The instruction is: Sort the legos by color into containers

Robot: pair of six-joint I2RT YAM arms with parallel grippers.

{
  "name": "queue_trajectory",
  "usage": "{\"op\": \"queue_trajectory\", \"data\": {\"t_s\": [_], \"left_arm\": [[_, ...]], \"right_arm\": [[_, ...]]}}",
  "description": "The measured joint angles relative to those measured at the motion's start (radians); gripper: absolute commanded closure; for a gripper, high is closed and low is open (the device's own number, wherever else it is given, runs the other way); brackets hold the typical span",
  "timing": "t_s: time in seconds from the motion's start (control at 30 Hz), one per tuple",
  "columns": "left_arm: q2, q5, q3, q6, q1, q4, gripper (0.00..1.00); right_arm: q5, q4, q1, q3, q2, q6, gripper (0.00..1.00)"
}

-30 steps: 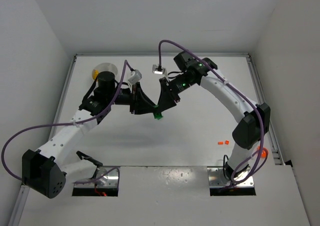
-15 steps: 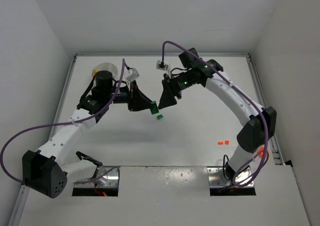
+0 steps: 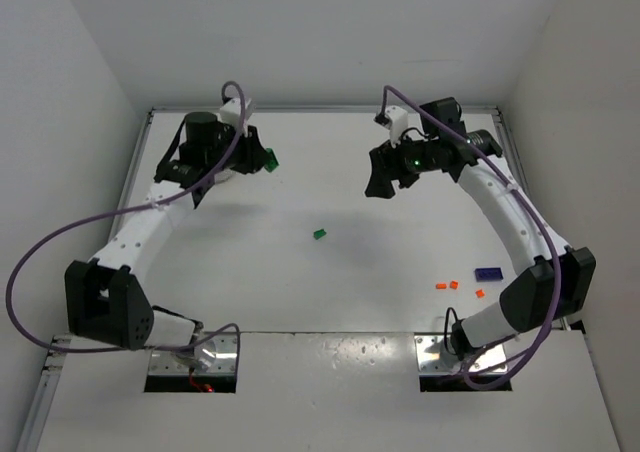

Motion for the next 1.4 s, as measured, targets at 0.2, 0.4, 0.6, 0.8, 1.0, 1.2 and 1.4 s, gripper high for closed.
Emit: {"op": "queue_trajectory", "data": {"t_s": [0.2, 0.4, 0.6, 0.8, 1.0, 1.2, 1.4], "left_arm": [[0.211, -0.411, 0.219, -0.044, 0.018, 0.0, 1.0], [0.397, -0.739, 0.373, -0.112, 0.016, -0.001, 1.0], [0.543, -0.917, 0.49, -0.141, 0.01, -0.037, 1.0], [0.609, -1.007, 0.542, -0.152, 0.009, -0.052, 0.99], [0.66, -1.059, 0.597, -0.155, 0.009, -0.076, 0.96], [0.711, -1.077, 0.615, -0.155, 0.009, -0.09, 0.92], [0.749, -1.092, 0.633, -0.155, 0.009, -0.102, 0.84]], "right_arm": [[0.119, 0.005, -0.051, -0.123, -0.034, -0.024, 0.24], [0.172, 0.015, -0.121, -0.131, -0.065, -0.027, 0.23], [0.177, 0.023, -0.142, -0.103, -0.064, -0.026, 0.22], [0.174, 0.022, -0.142, -0.08, -0.037, -0.023, 0.22], [0.172, 0.016, -0.142, -0.061, -0.017, -0.023, 0.21], [0.171, 0.017, -0.142, -0.044, -0.009, -0.023, 0.21], [0.167, 0.017, -0.142, -0.044, 0.002, -0.022, 0.19]]}}
